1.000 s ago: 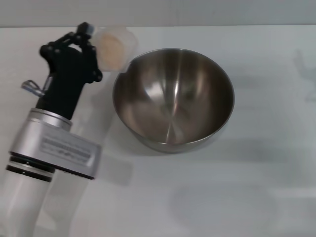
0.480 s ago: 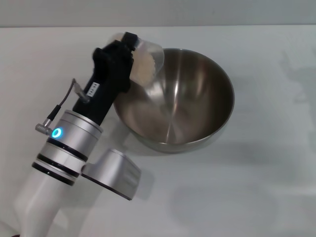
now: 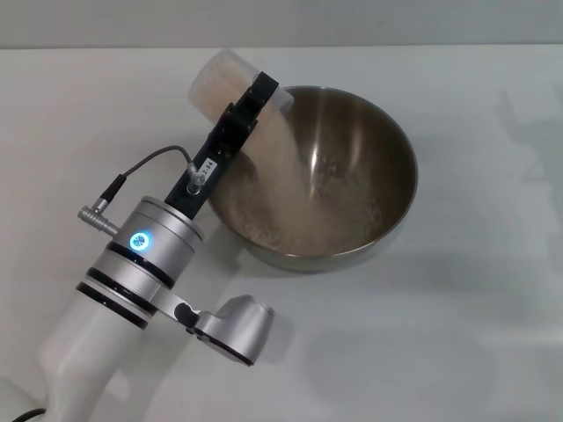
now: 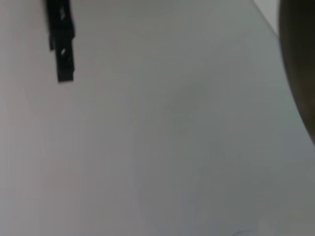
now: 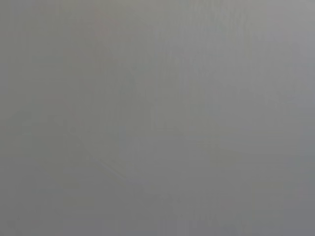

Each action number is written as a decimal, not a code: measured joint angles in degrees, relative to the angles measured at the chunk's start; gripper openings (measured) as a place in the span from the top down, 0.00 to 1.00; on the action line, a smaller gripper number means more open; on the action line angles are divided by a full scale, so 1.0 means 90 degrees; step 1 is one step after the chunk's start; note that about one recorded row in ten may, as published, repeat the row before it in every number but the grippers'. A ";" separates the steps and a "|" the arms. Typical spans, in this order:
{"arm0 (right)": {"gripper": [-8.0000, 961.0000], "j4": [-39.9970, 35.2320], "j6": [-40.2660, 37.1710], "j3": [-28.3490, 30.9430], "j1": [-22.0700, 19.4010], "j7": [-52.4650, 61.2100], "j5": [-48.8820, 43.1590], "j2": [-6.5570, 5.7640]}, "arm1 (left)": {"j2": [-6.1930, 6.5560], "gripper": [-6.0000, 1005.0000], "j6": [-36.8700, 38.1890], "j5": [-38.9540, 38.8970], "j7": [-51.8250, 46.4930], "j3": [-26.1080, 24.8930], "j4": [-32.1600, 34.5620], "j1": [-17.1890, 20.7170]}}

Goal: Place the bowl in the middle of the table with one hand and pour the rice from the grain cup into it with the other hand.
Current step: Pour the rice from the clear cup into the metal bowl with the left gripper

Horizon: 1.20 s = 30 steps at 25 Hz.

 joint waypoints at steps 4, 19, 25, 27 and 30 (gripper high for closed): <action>0.15 -0.0056 -0.0030 0.0011 0.0042 -0.0002 -0.0003 -0.0006 | 0.0000 0.96 -0.0009 0.0172 0.0544 0.0003 0.0074 -0.0009; 0.15 -0.0095 -0.0075 0.0024 0.0084 -0.0008 0.0021 -0.0010 | -0.0002 0.96 -0.0042 0.0481 0.1014 0.0055 0.0157 0.0046; 0.15 -0.0096 -0.0075 0.0028 0.0085 -0.0008 0.0028 -0.0010 | -0.0001 0.95 -0.0070 0.0481 0.0978 -0.0104 0.0231 0.0091; 0.15 -0.0097 -0.0077 0.0047 0.0085 -0.0008 0.0030 -0.0010 | -0.0001 0.95 -0.0068 0.0471 0.0941 -0.0053 0.0241 0.0106; 0.15 -0.0096 -0.0079 0.0075 0.0084 -0.0008 0.0029 -0.0010 | 0.0001 0.95 -0.0032 0.0481 0.0909 -0.0087 0.0260 0.0148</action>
